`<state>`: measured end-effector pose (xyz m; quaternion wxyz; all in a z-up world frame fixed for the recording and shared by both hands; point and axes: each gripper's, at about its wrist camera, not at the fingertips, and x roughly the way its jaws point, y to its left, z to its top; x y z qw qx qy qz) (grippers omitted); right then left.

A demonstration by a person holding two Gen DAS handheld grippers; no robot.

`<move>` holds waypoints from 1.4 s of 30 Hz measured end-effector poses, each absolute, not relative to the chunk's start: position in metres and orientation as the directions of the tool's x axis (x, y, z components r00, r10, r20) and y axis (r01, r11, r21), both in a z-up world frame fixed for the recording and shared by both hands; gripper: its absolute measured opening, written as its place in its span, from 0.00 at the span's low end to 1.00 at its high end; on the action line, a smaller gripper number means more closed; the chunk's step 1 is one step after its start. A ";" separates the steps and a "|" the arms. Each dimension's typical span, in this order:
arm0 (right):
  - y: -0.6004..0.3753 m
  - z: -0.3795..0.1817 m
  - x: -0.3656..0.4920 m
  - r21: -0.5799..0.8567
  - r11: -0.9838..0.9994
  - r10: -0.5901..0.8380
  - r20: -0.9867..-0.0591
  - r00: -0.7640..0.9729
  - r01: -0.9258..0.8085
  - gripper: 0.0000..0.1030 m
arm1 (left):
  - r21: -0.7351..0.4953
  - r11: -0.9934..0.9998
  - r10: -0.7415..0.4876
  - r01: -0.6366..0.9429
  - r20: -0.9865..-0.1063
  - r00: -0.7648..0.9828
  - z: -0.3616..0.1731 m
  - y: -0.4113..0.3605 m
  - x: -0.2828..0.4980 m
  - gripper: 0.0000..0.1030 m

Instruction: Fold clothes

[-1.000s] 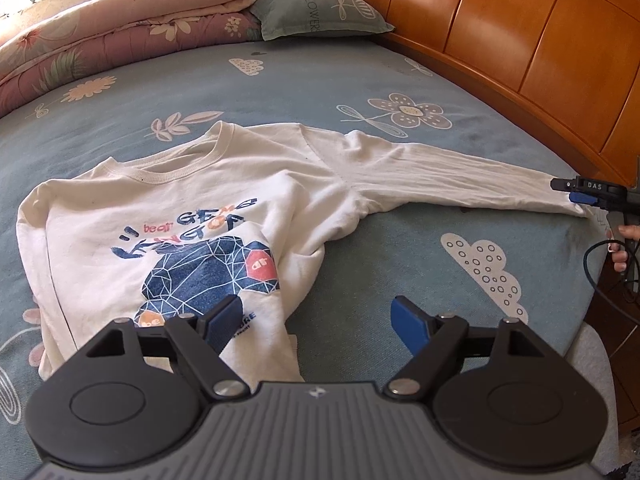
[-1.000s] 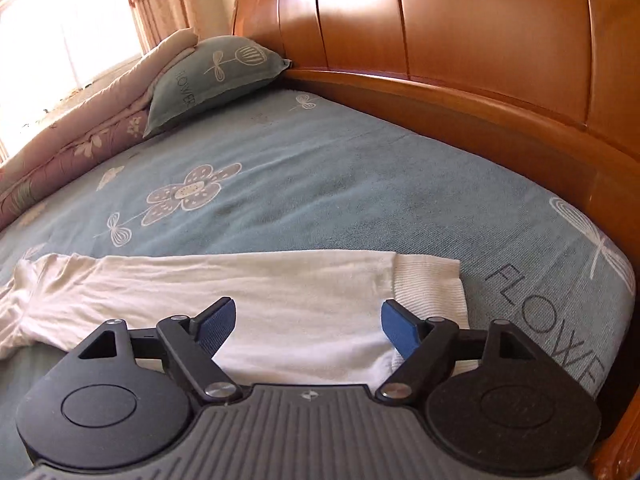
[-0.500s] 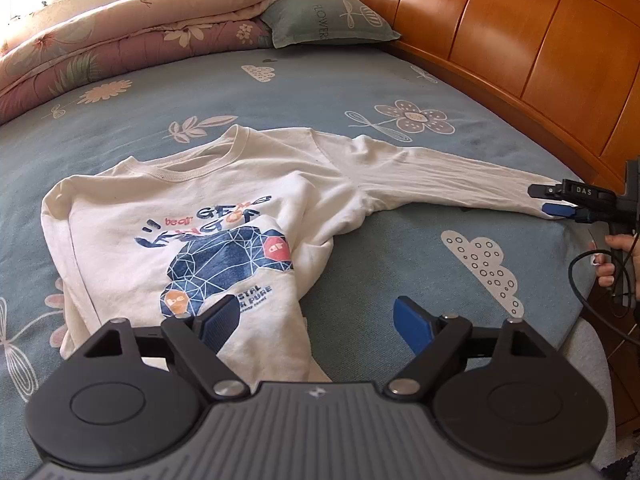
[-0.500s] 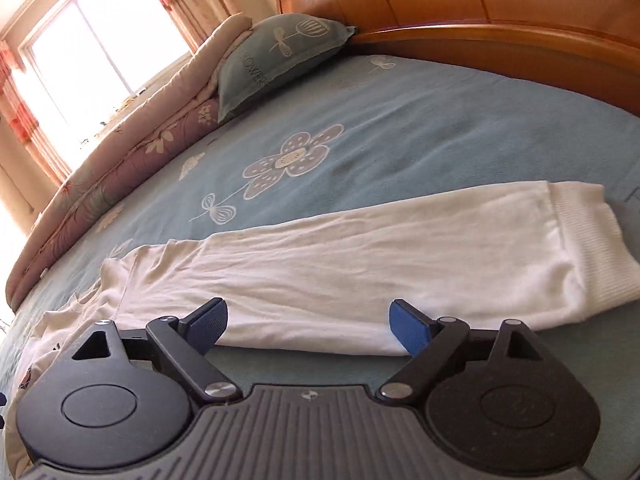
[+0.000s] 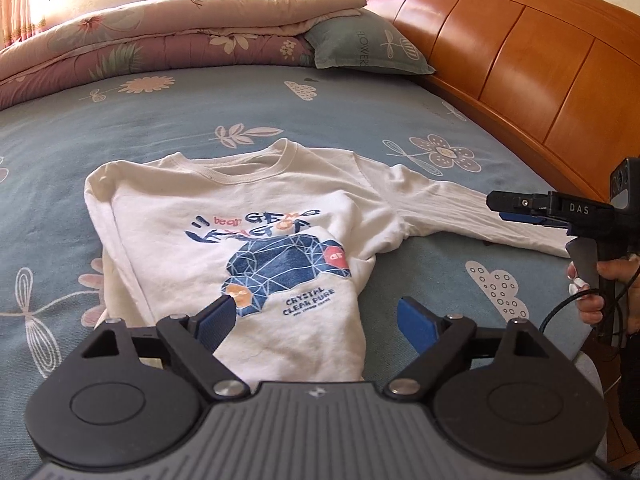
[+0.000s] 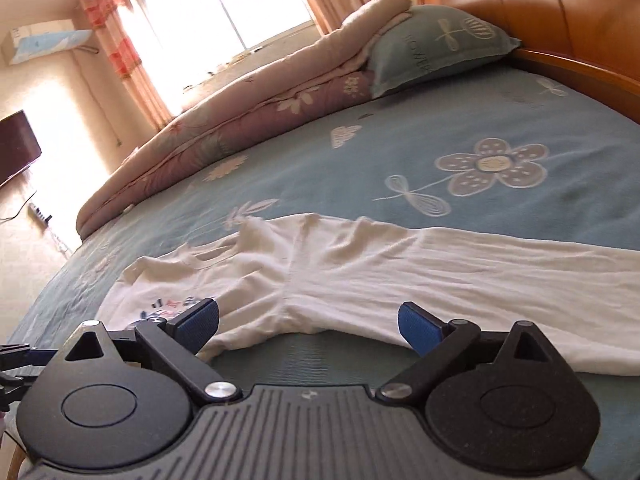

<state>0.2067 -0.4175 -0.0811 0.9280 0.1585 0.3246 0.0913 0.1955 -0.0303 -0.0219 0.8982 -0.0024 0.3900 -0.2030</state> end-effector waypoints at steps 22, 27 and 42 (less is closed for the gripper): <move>-0.266 -0.107 0.201 0.104 0.944 0.291 -0.714 0.637 -0.314 1.00 | -0.127 0.990 -0.133 0.055 -0.754 0.643 -0.072 0.049 0.205 0.86; -0.267 -0.118 0.191 0.065 0.956 0.241 -0.728 0.641 -0.286 1.00 | -0.053 0.999 -0.042 0.002 -0.780 0.625 -0.077 0.049 0.229 0.86; -0.268 -0.128 0.182 0.046 0.961 0.224 -0.706 0.672 -0.272 1.00 | 0.176 0.984 0.164 -0.029 -0.826 0.540 -0.089 0.035 0.246 0.86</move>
